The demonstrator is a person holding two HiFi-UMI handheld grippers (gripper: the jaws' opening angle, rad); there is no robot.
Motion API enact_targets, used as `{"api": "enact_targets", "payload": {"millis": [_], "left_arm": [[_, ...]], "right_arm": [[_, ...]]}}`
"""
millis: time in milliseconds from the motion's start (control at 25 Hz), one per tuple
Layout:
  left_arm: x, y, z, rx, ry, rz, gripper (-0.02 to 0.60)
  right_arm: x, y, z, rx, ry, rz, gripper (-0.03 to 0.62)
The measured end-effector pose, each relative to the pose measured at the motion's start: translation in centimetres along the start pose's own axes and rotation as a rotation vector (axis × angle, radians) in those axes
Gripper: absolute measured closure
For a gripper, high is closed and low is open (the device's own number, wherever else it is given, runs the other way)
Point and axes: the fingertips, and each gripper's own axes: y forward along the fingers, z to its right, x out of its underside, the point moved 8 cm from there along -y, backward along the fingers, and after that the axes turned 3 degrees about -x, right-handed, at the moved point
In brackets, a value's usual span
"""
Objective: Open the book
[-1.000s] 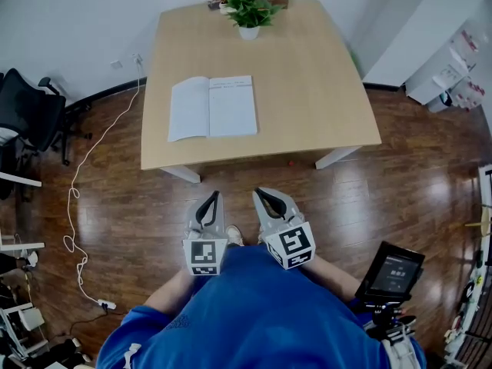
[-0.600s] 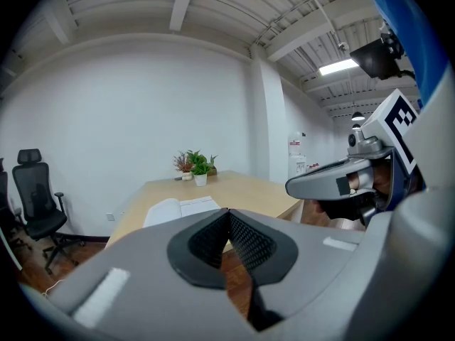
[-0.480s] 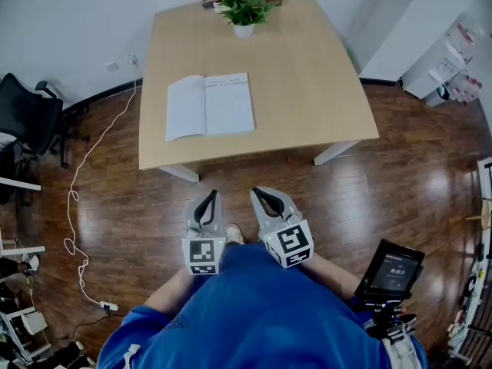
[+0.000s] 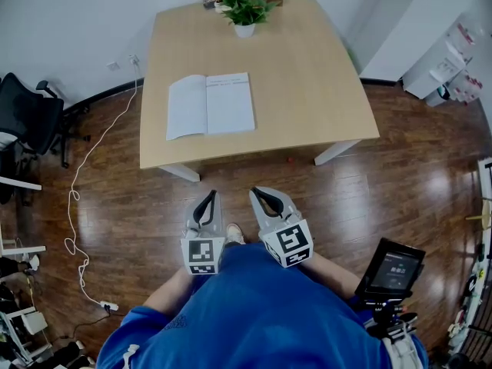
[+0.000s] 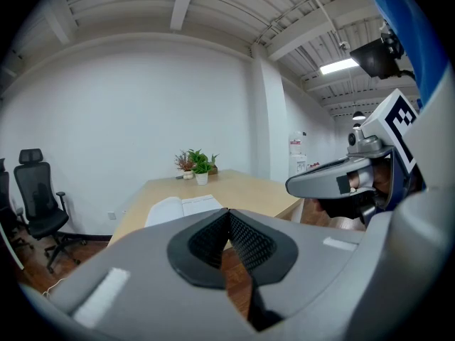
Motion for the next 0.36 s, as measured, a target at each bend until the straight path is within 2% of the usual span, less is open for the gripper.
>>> {"api": "enact_targets", "payload": {"millis": [360], "left_arm": [[0.03,0.23,0.14,0.003,0.002,-0.003,0.574]], "right_arm": [[-0.03,0.03,0.24,0.003,-0.006,0.01,0.591]]}}
